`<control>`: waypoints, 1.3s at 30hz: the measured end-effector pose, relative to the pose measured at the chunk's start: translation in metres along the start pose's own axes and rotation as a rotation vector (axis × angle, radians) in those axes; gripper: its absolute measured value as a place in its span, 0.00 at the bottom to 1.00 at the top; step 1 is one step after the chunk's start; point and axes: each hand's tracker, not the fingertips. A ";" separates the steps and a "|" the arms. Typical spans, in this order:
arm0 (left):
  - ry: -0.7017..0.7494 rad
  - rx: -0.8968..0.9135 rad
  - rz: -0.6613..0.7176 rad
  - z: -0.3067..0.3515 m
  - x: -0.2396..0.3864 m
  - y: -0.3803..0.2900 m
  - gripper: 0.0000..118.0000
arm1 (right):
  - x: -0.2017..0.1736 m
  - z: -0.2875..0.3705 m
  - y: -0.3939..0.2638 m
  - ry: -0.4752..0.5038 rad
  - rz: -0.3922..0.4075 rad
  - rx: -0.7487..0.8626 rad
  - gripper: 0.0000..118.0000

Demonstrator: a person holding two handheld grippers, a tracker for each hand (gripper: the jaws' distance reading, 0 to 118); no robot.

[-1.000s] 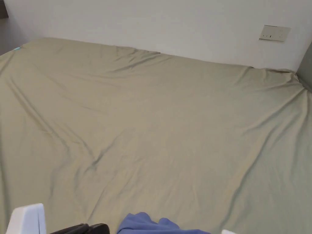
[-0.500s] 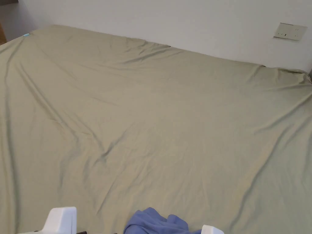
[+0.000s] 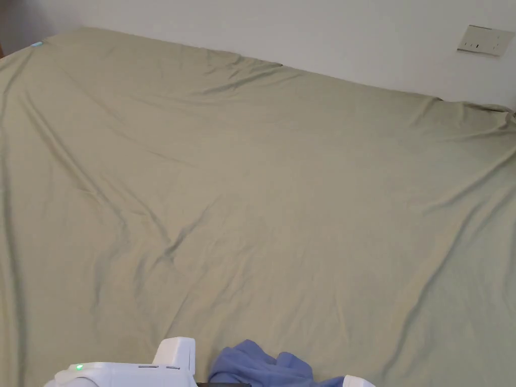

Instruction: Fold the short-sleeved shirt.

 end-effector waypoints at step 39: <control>0.674 0.055 0.002 0.287 -0.150 0.150 0.27 | -0.078 0.065 0.033 -0.182 0.167 0.174 0.01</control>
